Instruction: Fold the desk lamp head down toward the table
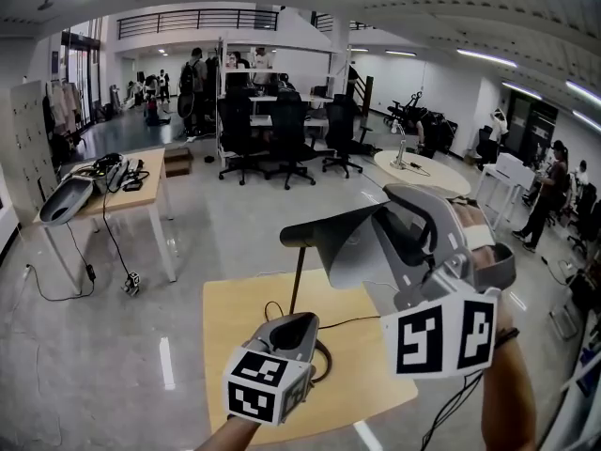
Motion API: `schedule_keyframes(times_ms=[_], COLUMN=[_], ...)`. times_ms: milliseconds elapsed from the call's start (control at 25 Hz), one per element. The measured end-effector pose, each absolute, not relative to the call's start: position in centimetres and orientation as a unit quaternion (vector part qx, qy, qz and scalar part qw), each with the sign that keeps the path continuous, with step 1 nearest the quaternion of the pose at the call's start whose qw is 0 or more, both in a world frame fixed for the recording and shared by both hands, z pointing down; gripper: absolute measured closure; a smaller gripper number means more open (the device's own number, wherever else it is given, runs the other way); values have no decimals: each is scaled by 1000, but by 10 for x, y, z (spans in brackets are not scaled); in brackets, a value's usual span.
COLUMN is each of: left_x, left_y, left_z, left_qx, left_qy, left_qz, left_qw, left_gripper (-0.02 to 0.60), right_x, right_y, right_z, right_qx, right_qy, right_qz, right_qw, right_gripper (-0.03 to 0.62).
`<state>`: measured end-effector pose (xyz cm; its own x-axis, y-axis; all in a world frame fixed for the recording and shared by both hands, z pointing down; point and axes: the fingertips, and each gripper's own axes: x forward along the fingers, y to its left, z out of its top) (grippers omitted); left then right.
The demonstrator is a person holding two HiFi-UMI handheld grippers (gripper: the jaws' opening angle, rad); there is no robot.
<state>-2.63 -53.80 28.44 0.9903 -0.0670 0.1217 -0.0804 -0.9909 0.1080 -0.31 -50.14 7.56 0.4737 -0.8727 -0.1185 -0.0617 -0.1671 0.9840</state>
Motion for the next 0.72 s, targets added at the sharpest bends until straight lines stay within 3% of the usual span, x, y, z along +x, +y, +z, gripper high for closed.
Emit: schedule_keyframes(times_ms=[720], left_x=[-20], left_y=[-535], left_z=[311], left_qx=[995], left_qy=[-57], left_qz=[51], left_qw=[69], left_gripper=[565], right_x=[3], right_y=[-472], right_z=[124], right_qx=[710], right_qy=[-307], right_qz=[-379], right_qw=[508], right_gripper=[485])
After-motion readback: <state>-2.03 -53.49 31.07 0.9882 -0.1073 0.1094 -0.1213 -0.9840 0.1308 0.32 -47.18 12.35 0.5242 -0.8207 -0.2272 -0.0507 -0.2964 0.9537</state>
